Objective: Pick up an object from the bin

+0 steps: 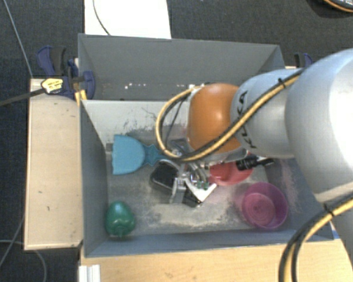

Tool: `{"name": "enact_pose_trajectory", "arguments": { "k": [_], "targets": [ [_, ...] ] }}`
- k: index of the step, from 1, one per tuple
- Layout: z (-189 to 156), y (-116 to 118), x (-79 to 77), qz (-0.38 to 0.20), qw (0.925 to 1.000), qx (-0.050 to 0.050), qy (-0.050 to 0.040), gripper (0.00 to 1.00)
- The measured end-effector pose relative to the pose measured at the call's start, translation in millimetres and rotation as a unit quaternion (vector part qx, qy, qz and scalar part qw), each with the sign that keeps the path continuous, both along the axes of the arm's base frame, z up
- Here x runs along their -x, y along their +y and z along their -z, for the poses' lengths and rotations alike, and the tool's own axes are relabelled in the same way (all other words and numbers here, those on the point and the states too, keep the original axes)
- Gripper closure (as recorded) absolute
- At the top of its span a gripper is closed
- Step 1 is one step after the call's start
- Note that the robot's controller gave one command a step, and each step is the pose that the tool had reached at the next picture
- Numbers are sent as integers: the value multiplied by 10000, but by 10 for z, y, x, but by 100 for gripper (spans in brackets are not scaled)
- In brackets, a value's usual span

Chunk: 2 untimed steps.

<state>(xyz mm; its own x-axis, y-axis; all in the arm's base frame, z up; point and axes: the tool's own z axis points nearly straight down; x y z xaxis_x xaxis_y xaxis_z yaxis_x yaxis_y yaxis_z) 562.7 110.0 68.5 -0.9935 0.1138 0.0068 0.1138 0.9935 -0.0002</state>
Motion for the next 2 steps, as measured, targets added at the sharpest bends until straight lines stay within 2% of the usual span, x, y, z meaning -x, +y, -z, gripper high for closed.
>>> {"name": "enact_pose_trajectory", "arguments": {
  "k": [1,2],
  "targets": [
    [-580,-13,-89,488,9987,-34,-105,0],
    [-316,115,-25,1431,9897,-1,5,0]
  ]
}}
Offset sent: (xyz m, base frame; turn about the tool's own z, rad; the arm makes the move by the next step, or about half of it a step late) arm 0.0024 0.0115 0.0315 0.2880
